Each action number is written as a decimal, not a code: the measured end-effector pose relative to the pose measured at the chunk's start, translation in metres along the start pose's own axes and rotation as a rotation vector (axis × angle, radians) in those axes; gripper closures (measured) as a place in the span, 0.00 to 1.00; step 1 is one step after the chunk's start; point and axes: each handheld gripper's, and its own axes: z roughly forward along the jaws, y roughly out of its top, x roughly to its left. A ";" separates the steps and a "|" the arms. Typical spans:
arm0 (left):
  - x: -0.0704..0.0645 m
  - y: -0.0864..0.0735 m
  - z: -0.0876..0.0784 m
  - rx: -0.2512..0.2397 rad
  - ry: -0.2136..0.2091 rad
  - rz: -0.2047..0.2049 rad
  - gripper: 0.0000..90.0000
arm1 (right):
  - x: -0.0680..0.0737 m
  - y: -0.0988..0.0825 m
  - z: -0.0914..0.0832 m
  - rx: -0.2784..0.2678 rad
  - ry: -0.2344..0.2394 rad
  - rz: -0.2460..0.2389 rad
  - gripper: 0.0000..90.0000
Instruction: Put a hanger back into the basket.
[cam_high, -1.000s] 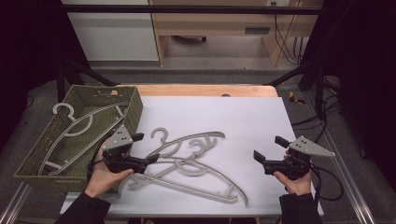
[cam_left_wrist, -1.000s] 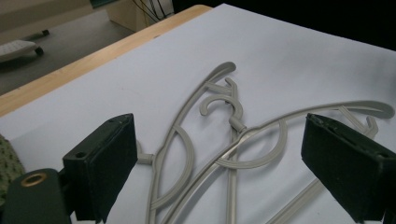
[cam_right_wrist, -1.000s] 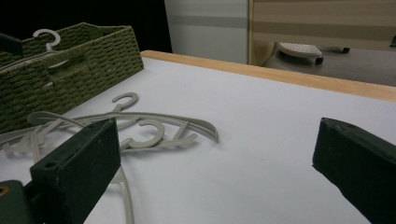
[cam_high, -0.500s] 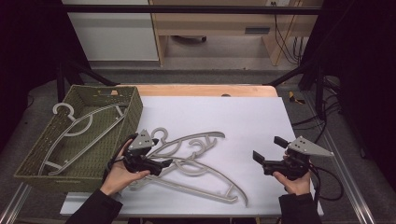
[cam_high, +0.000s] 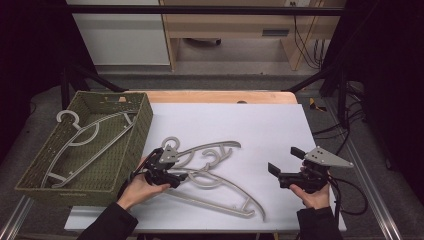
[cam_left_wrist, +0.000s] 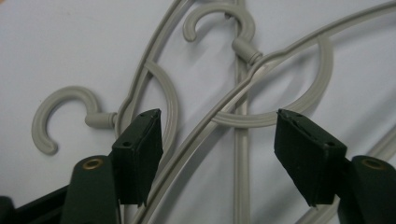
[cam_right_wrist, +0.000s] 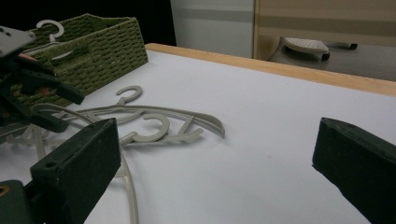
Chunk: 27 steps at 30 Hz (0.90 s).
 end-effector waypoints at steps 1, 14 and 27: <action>0.002 -0.001 0.005 0.016 0.007 -0.003 0.40 | 0.000 0.000 0.000 -0.001 0.001 0.000 0.01; 0.013 -0.010 0.022 0.105 0.025 0.005 0.65 | 0.000 -0.001 0.002 0.003 0.003 0.001 0.01; 0.012 -0.010 0.024 0.130 0.037 0.030 0.65 | 0.001 -0.001 0.003 0.004 0.003 0.005 0.01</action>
